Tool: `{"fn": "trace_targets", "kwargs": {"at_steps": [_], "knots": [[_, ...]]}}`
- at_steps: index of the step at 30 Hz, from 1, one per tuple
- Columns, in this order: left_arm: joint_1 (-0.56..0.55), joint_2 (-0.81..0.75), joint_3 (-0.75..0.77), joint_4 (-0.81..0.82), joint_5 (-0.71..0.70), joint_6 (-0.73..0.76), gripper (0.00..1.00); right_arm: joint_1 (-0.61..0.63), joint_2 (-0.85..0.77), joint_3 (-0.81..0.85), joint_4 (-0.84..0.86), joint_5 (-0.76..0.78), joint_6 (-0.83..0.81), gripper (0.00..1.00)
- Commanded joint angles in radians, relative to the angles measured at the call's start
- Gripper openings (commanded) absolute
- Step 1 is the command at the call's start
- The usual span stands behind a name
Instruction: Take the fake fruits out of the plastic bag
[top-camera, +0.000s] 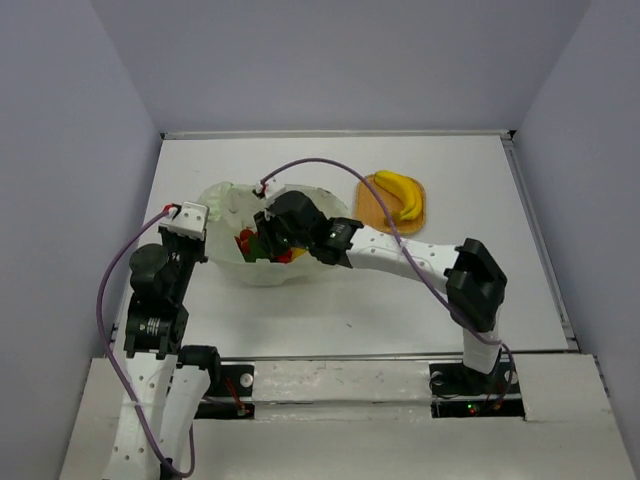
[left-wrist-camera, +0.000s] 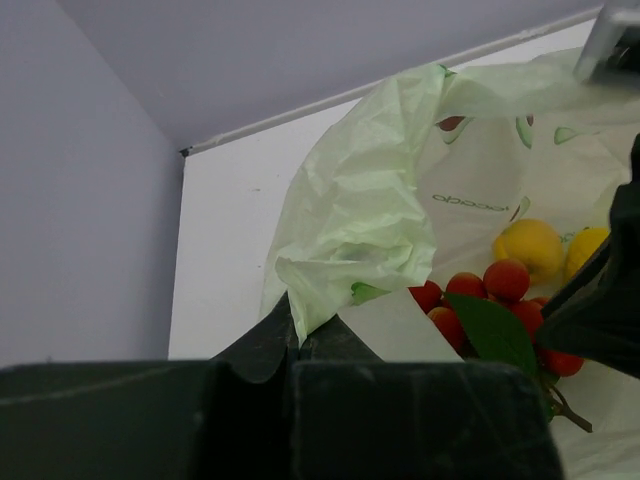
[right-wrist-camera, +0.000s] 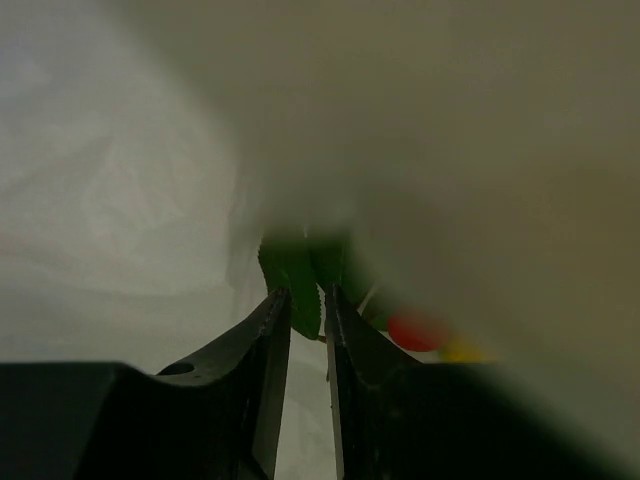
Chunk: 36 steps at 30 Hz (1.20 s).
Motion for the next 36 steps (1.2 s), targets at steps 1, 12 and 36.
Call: {"fn": "trace_targets", "kwargs": {"at_steps": [1, 12, 36], "knots": [[-0.004, -0.023, -0.020, -0.008, 0.041, 0.059, 0.00, 0.011, 0.024, -0.014, 0.026, 0.016, 0.008, 0.26], [-0.002, -0.167, -0.082, -0.164, 0.251, 0.276, 0.00, 0.154, 0.015, -0.349, -0.077, 0.240, -0.061, 0.20], [-0.001, -0.172, -0.101, -0.221, 0.316, 0.339, 0.00, 0.015, 0.189, 0.054, -0.058, 0.390, 0.043, 0.78]]}}
